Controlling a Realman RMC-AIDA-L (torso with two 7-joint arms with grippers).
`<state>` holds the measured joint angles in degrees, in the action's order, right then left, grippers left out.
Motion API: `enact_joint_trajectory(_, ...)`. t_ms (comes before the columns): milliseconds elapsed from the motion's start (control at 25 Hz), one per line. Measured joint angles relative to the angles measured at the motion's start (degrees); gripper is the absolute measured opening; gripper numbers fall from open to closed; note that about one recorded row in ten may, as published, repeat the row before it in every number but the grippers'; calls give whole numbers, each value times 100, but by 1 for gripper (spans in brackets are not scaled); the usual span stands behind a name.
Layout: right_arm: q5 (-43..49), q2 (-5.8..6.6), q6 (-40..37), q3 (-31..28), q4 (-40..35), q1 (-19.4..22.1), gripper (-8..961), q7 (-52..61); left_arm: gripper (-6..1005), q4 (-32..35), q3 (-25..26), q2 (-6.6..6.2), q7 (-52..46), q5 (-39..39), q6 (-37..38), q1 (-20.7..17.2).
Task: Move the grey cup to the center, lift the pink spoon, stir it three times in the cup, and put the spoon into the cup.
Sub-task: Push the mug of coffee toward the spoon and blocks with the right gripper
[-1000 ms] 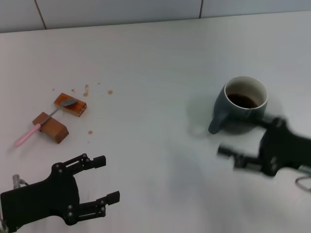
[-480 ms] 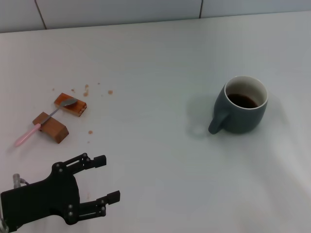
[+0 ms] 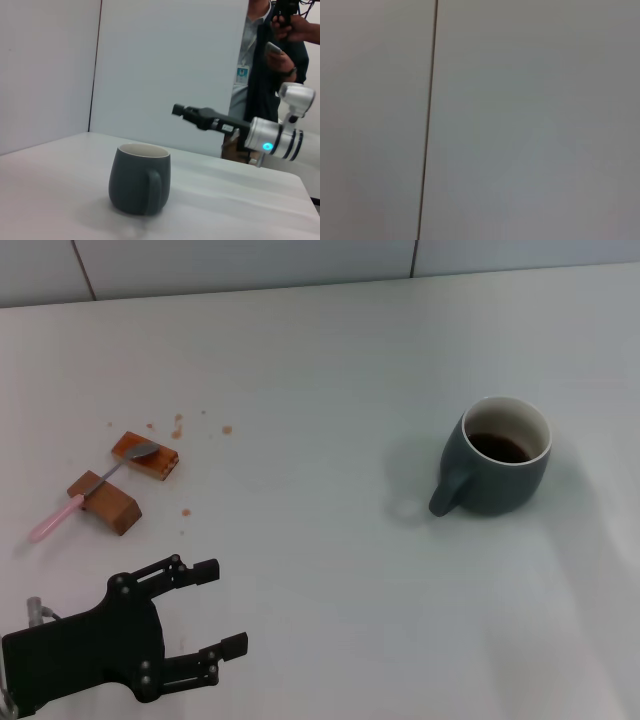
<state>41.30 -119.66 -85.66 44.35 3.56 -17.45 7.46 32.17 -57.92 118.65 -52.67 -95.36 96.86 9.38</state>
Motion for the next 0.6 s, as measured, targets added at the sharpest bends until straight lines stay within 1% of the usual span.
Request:
enact_joint_trajectory(120, 21, -3, 292, 29, 122, -158, 80, -337, 821, 0, 0, 0, 1, 0, 0, 2)
enact_joint_trajectory(160, 29, -6, 380, 37, 296, -290, 36, -626, 821, -1, 0, 0, 3, 0, 0, 13)
enact_joint_trajectory(200, 29, -6, 380, 37, 296, -290, 28, -626, 821, -1, 0, 0, 3, 0, 0, 13)
enact_joint_trajectory(360, 33, -17, 524, 44, 655, -540, -2, -1207, 821, -7, 0, 0, 3, 0, 0, 25)
enact_joint_trajectory(480, 84, -19, 626, 60, 723, -618, -2, -1260, 820, -9, 0, 0, 3, 0, 0, 29)
enact_joint_trajectory(600, 329, -21, 831, 11, 748, -683, -3, -1273, 820, -9, 0, 0, 3, 0, 0, 36)
